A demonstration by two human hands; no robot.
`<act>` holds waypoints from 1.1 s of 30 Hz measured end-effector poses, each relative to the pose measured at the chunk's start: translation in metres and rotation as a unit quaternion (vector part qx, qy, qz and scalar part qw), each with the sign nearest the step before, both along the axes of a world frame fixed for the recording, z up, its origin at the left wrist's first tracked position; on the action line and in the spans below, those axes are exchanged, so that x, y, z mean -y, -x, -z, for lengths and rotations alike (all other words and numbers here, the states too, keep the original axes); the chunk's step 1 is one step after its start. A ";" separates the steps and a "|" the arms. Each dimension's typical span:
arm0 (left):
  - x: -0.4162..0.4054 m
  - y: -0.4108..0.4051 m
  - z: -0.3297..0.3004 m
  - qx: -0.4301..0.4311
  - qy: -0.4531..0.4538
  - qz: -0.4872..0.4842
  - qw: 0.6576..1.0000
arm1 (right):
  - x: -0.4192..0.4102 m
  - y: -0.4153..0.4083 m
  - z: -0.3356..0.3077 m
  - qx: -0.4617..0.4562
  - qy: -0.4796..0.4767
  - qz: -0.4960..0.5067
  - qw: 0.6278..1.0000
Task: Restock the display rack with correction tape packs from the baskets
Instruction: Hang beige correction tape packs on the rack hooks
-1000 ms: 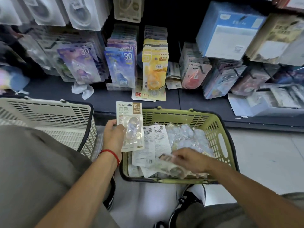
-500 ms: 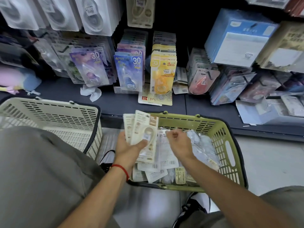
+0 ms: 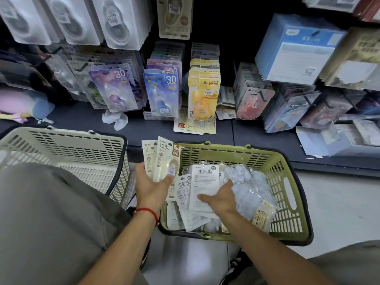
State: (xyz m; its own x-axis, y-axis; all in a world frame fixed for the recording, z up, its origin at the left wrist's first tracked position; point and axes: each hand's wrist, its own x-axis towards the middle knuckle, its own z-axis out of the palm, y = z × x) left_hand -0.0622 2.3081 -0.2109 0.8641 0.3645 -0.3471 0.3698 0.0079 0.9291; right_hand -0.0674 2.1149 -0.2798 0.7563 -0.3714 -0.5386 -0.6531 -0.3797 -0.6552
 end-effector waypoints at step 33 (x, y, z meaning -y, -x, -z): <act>0.030 -0.001 -0.011 0.030 0.306 0.108 0.945 | -0.001 -0.006 -0.109 0.273 -0.062 -0.254 0.926</act>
